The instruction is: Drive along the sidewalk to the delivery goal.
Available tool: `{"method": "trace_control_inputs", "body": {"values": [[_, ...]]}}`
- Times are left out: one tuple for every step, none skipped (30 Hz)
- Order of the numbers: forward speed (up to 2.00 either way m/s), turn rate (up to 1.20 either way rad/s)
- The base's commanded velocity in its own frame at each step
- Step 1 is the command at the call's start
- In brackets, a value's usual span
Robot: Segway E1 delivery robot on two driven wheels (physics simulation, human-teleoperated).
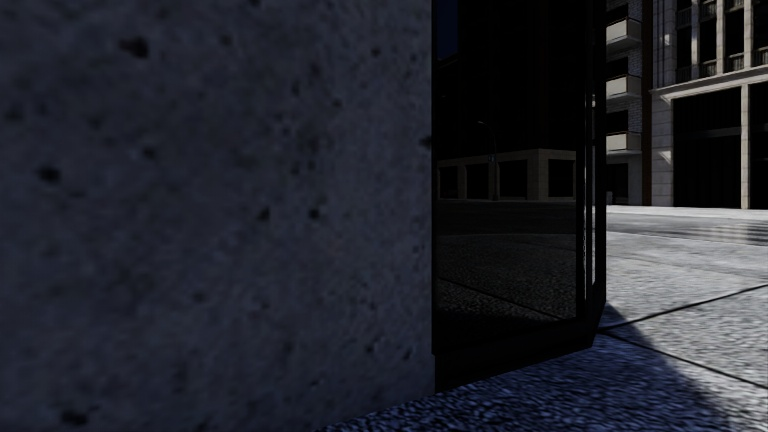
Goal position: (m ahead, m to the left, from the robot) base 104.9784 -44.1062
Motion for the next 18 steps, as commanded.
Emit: {"method": "trace_control_inputs", "body": {"values": [[0.00, 0.00], [0.00, 0.00], [0.00, 0.00], [0.00, 0.00], [0.00, 0.00], [0.00, 0.00], [0.00, 0.00], [0.00, 0.00], [0.00, 0.00], [0.00, 0.00], [0.00, 0.00], [0.00, 0.00], [0.00, 0.00], [0.00, 0.00], [0.00, 0.00], [0.00, 0.00], [0.00, 0.00], [0.00, 0.00]]}}
